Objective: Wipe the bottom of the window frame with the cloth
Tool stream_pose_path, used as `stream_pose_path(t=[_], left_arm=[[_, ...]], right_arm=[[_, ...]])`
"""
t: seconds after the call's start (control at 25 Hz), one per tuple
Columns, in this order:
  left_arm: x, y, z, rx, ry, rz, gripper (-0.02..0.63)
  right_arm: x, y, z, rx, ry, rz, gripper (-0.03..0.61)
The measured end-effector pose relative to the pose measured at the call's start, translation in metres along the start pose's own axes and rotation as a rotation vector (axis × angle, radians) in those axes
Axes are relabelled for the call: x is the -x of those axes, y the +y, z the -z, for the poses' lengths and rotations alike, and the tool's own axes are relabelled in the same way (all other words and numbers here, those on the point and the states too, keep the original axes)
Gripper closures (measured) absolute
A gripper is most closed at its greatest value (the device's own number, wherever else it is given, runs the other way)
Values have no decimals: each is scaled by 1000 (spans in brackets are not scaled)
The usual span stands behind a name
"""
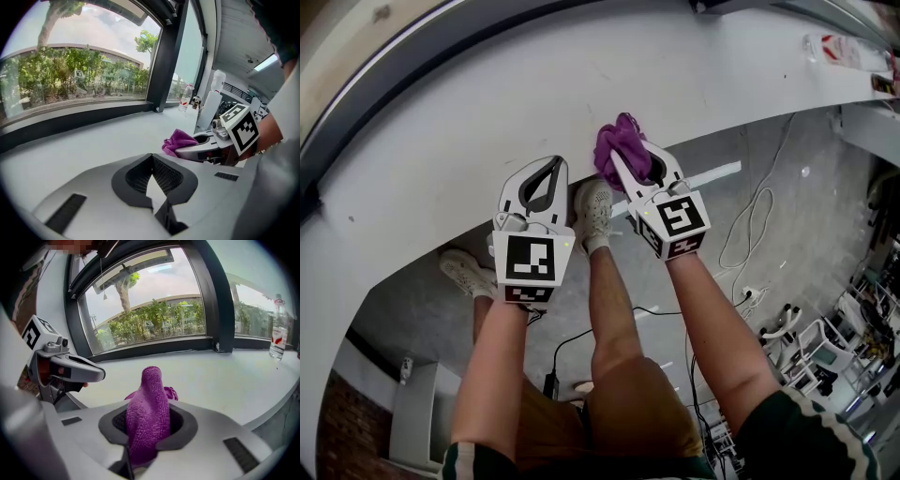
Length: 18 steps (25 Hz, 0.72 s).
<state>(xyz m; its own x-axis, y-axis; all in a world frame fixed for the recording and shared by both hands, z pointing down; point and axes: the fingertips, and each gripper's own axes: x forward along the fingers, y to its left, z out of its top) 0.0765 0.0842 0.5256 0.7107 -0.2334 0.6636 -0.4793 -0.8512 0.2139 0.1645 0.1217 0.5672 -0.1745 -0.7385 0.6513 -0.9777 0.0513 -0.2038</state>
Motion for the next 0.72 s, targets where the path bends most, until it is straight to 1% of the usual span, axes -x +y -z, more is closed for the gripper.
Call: stream_pose_path(t=[0.12, 0.4, 0.72], left_arm=[[5, 4, 3, 12, 0, -4, 606], [21, 20, 6, 10, -7, -22, 606], [41, 32, 18, 13, 0, -40, 606]], right_arm=[[-4, 10, 0, 8, 8, -8, 482], [-12, 36, -2, 15, 15, -27, 482], [-21, 66, -3, 27, 16, -41, 482]])
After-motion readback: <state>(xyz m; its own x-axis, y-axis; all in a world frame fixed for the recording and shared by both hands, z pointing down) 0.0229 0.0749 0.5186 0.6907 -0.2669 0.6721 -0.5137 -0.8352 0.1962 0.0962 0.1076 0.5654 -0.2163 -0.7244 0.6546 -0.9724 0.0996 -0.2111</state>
